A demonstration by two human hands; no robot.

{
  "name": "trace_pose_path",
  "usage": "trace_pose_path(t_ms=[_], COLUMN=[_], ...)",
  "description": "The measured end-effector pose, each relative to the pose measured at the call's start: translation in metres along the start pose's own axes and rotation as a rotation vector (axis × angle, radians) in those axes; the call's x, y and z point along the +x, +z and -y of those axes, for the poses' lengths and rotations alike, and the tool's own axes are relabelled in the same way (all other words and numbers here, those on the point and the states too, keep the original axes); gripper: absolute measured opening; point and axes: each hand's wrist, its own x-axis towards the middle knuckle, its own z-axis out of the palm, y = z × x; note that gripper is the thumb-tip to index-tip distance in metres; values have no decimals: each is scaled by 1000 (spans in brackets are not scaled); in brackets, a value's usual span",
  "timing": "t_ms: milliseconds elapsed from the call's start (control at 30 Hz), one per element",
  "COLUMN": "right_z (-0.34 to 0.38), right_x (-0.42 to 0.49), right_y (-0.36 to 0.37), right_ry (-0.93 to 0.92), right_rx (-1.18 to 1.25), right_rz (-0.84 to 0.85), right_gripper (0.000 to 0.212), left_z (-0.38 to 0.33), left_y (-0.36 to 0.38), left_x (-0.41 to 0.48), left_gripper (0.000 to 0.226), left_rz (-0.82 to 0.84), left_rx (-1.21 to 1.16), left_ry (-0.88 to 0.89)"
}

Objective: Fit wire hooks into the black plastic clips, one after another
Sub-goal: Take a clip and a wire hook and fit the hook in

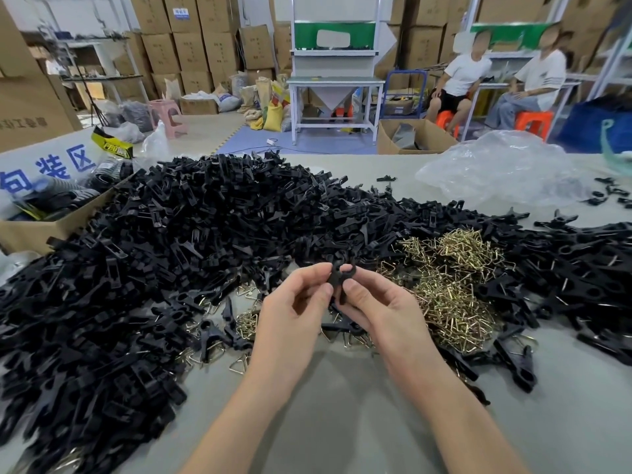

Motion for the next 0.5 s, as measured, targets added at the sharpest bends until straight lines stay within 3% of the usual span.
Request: trace_pose_path(t_ms=[500], right_z=[5], right_x=[-3], right_y=[0], right_ry=[-14], right_rx=[-46], right_rz=[67], right_gripper=[27], left_z=[0], left_y=[-2], left_x=[0], left_gripper=[24], left_rz=[15], left_rx=[-33], left_ry=[-25])
